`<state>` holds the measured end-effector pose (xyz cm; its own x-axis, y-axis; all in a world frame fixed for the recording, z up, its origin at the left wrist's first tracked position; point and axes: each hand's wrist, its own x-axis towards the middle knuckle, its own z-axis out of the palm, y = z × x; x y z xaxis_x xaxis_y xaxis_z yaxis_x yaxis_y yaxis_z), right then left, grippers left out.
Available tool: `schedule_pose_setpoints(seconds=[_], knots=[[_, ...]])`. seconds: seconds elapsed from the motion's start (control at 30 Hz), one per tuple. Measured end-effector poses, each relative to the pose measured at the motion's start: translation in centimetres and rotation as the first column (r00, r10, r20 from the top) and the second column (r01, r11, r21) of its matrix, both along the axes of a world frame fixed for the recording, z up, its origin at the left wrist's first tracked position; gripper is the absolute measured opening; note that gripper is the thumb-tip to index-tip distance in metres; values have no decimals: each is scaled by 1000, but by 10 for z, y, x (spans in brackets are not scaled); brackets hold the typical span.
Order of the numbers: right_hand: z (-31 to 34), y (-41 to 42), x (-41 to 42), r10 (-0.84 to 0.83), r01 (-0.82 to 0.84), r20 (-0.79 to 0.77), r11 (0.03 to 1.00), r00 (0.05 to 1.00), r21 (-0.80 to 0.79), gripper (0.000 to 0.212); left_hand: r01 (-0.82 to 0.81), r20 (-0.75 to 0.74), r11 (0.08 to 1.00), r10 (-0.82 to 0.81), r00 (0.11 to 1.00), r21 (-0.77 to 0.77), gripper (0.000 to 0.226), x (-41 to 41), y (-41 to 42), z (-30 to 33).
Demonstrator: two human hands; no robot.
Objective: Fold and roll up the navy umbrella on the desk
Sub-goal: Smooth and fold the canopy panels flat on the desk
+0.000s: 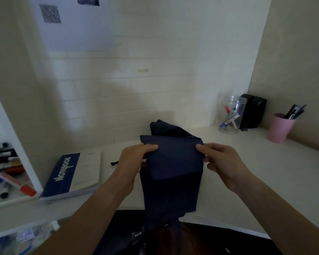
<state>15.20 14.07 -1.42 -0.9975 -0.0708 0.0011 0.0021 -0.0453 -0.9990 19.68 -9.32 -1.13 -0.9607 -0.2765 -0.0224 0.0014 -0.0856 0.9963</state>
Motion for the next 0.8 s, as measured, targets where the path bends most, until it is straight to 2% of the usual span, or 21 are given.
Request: schedule_pose_setpoints(seconds=[0.1,0.2,0.3,0.33,0.4,0.43,0.53,0.63,0.73,0.8], knots=[[-10,1,14,40,-40,-30,999,999,-13,17,46,-29,998,-44,999,45,41,10,-8,-11],[-23,3,28,80,-79,-46,997,996,27,14,89,-12,995,-89,996,48,31,17,-14,-23],[-33,5,42,108,-107,-13,994,994,37,16,126,18,991,-126,992,43,37,22,-18,-33],[-34,6,44,110,-111,17,994,994,17,20,139,32,990,-140,990,24,33,23,-20,-37],[-37,9,47,106,-105,76,994,991,-21,31,167,61,985,-164,985,-40,11,27,-21,-45],[-38,9,47,100,-99,94,995,991,-23,35,187,76,979,-181,981,-81,9,29,-21,-49],[-41,3,50,81,-81,91,997,993,-5,37,217,135,962,-196,971,-168,23,34,-14,-56],[-43,-1,50,62,-62,4,995,998,82,28,212,116,954,-191,975,-212,29,35,-12,-61],[-49,0,48,64,-39,-89,965,994,258,16,144,58,888,-131,990,-438,73,36,-18,-67],[-52,0,48,81,-45,-114,956,990,289,10,104,43,832,-97,994,-544,86,37,-22,-72]])
